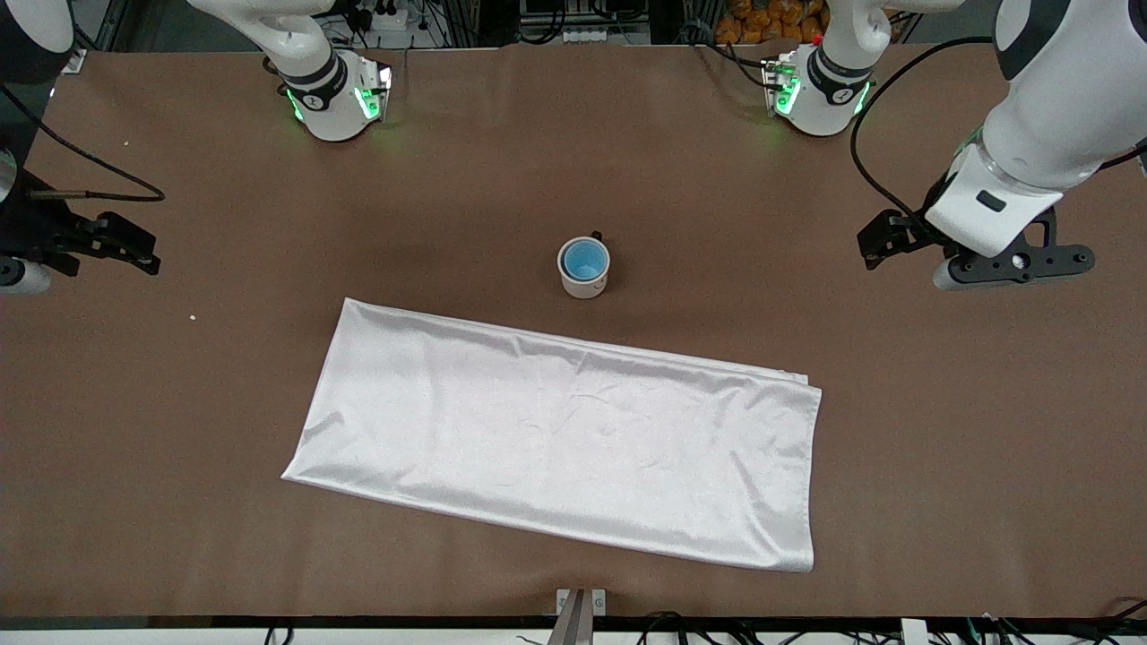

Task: Place blue cup into white mug on table

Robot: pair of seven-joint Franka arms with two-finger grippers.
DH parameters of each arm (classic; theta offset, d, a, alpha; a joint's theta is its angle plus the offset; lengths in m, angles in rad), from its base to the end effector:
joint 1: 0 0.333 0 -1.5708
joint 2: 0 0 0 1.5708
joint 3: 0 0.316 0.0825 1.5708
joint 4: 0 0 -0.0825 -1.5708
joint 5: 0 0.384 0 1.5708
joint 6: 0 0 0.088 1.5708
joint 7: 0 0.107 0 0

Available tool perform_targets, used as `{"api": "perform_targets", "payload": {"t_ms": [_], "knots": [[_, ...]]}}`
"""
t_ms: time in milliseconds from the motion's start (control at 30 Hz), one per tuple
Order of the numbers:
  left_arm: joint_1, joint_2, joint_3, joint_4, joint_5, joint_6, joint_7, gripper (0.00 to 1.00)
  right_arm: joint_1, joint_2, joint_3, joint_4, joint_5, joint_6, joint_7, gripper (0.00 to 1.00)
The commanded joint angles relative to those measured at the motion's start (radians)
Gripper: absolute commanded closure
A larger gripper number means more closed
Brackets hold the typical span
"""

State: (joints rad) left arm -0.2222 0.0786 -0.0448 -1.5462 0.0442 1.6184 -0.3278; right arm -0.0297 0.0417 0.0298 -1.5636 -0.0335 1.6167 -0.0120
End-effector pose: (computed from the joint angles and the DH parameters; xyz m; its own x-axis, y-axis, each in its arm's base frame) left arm 0.5631 -0.1483 0.5958 0.9983 0.0585 0.0071 0.0587 -0.9975 -0.0405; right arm 0.5714 -0.0037 0.6086 0.9998 0.0136 0.0110 0.0132 -0.9994 0.0324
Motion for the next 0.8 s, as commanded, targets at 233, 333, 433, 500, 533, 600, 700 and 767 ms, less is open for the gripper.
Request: {"api": "perform_targets", "payload": {"t_ms": [233,333,433,500,533,600,700,767], "knots": [[-0.013,-0.036,0.082,-0.031,-0.023,0.003,0.188,0.0,0.004,-0.051,-0.011,-0.03,-0.002,-0.02,0.001,0.0],[-0.013,-0.034,0.095,-0.031,-0.023,0.008,0.216,0.0,0.004,-0.051,-0.011,-0.03,-0.002,-0.023,0.001,0.0],[-0.013,-0.031,0.108,-0.031,-0.023,0.009,0.24,0.0,0.004,-0.051,-0.011,-0.029,-0.002,-0.023,0.001,0.0],[-0.013,-0.031,0.118,-0.031,-0.023,0.011,0.277,0.0,0.004,-0.051,-0.011,-0.03,-0.002,-0.024,0.001,0.0],[-0.013,-0.031,0.123,-0.032,-0.023,0.014,0.289,0.0,0.004,-0.051,-0.011,-0.03,-0.002,-0.028,0.001,0.0],[-0.013,-0.031,0.129,-0.034,-0.023,0.018,0.303,0.0,0.002,-0.051,-0.011,-0.03,-0.002,-0.034,0.001,0.0],[-0.013,-0.028,0.131,-0.034,-0.023,0.021,0.322,0.0,0.002,-0.049,-0.013,-0.032,-0.002,-0.035,0.001,0.0],[-0.013,-0.028,0.132,-0.034,-0.023,0.021,0.334,0.0,0.002,-0.048,-0.013,-0.033,-0.002,-0.038,0.001,0.0]]}}
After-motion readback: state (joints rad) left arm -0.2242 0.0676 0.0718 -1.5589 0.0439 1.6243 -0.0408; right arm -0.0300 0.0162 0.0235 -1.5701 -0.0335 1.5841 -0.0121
